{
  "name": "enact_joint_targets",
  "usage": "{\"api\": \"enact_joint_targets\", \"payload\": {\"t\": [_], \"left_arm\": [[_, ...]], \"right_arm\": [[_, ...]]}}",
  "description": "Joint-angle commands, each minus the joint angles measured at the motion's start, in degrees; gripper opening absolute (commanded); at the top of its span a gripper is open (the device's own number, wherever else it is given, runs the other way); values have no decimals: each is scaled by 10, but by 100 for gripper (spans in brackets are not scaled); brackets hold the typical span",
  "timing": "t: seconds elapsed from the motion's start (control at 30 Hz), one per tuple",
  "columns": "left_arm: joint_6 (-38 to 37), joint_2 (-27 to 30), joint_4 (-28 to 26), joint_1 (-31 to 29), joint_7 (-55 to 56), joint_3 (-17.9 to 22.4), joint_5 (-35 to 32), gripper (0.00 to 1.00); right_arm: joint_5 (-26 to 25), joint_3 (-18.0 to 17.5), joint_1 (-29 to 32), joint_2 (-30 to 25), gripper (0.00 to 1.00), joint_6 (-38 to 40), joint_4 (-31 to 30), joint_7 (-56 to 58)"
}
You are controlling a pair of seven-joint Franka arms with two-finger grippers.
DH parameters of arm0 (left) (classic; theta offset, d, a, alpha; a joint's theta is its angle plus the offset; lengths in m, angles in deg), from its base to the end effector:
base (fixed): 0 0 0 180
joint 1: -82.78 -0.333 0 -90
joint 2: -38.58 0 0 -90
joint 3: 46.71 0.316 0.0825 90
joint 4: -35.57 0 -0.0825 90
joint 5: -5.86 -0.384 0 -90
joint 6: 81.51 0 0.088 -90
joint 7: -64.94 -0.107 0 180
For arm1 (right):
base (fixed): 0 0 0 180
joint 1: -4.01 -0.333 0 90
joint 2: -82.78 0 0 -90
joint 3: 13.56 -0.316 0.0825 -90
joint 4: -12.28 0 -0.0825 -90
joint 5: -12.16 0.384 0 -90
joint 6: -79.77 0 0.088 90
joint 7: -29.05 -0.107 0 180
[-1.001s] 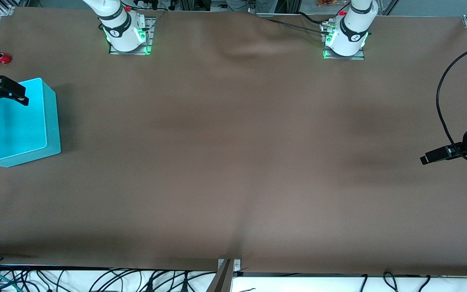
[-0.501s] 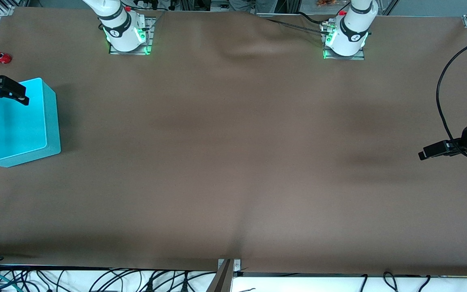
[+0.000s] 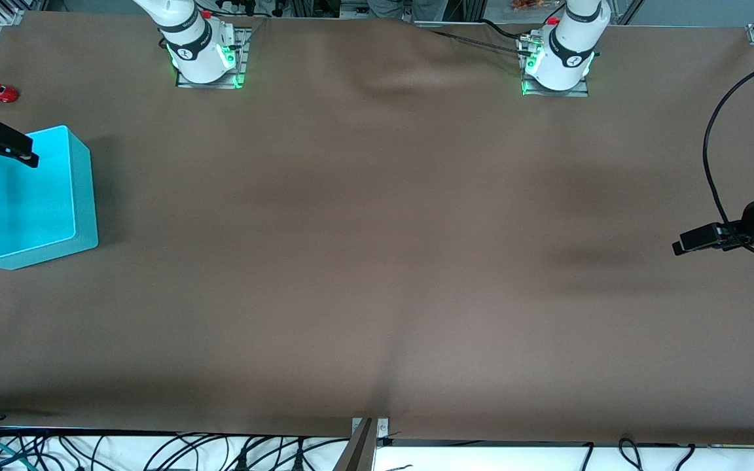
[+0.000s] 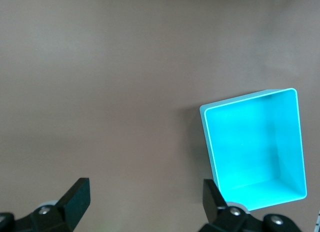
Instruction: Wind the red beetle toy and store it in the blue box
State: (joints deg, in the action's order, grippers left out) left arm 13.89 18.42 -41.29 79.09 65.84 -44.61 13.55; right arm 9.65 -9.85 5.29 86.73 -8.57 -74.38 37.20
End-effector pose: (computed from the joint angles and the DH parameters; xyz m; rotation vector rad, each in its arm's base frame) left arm 0.6609 0.0498 0.5276 3.0132 0.1950 -0.0346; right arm 0.5701 -0.0533 0.6108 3.0962 0.0849 -0.0693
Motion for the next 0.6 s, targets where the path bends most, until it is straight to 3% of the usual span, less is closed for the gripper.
{"api": "enact_joint_targets", "payload": {"t": [0.0,0.23,0.4,0.57], "left_arm": [[-13,6,5,11,-9,2,-9,100],[-13,6,24,17,-9,3,-11,100],[-13,6,27,23,-7,3,-10,100],[-13,6,27,24,-7,4,-10,100]], "right_arm": [[0,6,1,2,100,14,11,-6],[-6,24,4,1,100,19,12,-3],[-8,75,5,0,100,20,11,5],[-22,97,7,-10,100,21,11,-3]]}}
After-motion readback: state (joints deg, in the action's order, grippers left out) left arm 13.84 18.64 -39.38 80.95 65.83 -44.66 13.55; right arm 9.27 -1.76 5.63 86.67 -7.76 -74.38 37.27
